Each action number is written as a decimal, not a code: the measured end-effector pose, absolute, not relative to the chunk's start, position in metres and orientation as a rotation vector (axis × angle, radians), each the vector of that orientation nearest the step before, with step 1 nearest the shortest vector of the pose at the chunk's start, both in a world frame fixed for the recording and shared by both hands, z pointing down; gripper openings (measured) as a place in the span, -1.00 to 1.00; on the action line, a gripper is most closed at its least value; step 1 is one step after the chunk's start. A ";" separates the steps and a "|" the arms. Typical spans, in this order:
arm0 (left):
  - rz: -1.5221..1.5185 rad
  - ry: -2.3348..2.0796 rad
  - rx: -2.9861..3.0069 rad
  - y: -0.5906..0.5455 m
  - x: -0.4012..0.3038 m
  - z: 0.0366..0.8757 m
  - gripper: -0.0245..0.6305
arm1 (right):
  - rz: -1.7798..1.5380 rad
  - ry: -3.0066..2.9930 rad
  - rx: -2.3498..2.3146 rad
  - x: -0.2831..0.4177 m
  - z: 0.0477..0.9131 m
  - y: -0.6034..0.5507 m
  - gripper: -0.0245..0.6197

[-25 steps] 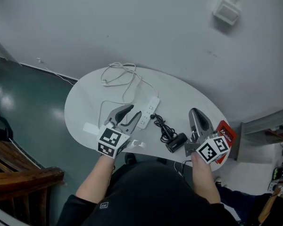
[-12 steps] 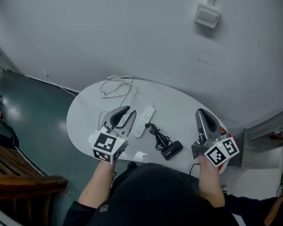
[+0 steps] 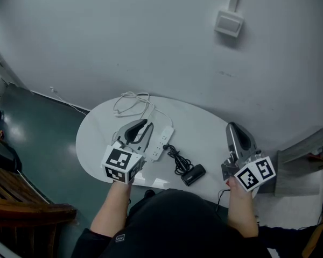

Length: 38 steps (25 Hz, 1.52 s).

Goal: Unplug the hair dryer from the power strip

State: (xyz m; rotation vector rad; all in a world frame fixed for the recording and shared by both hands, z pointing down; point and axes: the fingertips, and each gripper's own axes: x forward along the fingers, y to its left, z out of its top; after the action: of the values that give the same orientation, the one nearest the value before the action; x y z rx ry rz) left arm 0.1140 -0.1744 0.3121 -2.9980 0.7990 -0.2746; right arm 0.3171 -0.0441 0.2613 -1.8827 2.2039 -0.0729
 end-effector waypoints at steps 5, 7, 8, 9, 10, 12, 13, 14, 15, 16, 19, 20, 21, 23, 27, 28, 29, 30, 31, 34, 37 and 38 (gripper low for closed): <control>-0.252 0.792 -2.987 -0.181 0.121 0.300 -0.70 | -0.035 2.183 -1.910 0.321 0.252 -0.048 -0.82; -0.242 0.793 -2.981 -0.182 0.121 0.296 -0.70 | -0.022 2.187 -1.909 0.320 0.248 -0.049 -0.82; -0.241 0.795 -2.980 -0.182 0.121 0.295 -0.70 | -0.019 2.189 -1.909 0.320 0.247 -0.050 -0.82; -0.241 0.796 -2.981 -0.182 0.121 0.295 -0.70 | -0.019 2.190 -1.909 0.320 0.247 -0.050 -0.82; -0.244 0.796 -2.984 -0.182 0.121 0.297 -0.70 | -0.023 2.191 -1.909 0.320 0.248 -0.051 -0.82; -0.253 0.795 -2.990 -0.183 0.121 0.300 -0.71 | -0.037 2.194 -1.909 0.318 0.251 -0.053 -0.82; -0.259 0.794 -2.993 -0.183 0.121 0.302 -0.71 | -0.044 2.196 -1.909 0.318 0.253 -0.054 -0.82; -0.263 0.794 -2.996 -0.184 0.121 0.304 -0.71 | -0.052 2.199 -1.909 0.317 0.255 -0.056 -0.82; -0.266 0.795 -2.998 -0.184 0.121 0.305 -0.71 | -0.059 2.203 -1.909 0.316 0.257 -0.057 -0.82; -0.268 0.796 -3.000 -0.185 0.121 0.306 -0.71 | -0.066 2.206 -1.909 0.315 0.258 -0.058 -0.82; -0.269 0.795 -3.005 -0.187 0.122 0.308 -0.71 | -0.087 2.212 -1.911 0.313 0.264 -0.059 -0.82; -0.268 0.794 -3.008 -0.187 0.123 0.309 -0.71 | -0.092 2.213 -1.912 0.313 0.265 -0.060 -0.82; -0.268 0.792 -3.010 -0.188 0.123 0.310 -0.71 | -0.097 2.214 -1.913 0.313 0.267 -0.060 -0.82; -0.271 0.789 -3.013 -0.188 0.124 0.312 -0.71 | -0.104 2.218 -1.913 0.312 0.269 -0.060 -0.82; -0.270 0.787 -3.016 -0.188 0.125 0.313 -0.71 | -0.113 2.231 -1.903 0.310 0.272 -0.063 -0.82; -0.271 0.786 -3.016 -0.188 0.126 0.313 -0.72 | -0.116 2.233 -1.900 0.310 0.273 -0.063 -0.82; -0.273 0.785 -3.016 -0.188 0.126 0.314 -0.72 | -0.121 2.234 -1.897 0.310 0.274 -0.063 -0.82; -0.276 0.783 -3.016 -0.187 0.127 0.315 -0.72 | -0.128 2.234 -1.894 0.310 0.275 -0.064 -0.82; -0.278 0.782 -3.017 -0.186 0.127 0.315 -0.72 | -0.134 2.235 -1.892 0.310 0.276 -0.064 -0.82; -0.280 0.779 -3.019 -0.184 0.129 0.316 -0.72 | -0.139 2.238 -1.887 0.309 0.277 -0.063 -0.82; -0.284 0.779 -3.018 -0.184 0.130 0.317 -0.72 | -0.142 2.243 -1.883 0.309 0.278 -0.064 -0.82; -0.286 0.779 -3.018 -0.184 0.130 0.317 -0.72 | -0.144 2.244 -1.882 0.309 0.279 -0.064 -0.82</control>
State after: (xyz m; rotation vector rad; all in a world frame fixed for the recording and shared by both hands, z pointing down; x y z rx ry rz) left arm 0.1300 -0.1839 0.3172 -3.0179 0.7788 -0.2860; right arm 0.3089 -0.0642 0.2788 -1.8823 2.2435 -0.1441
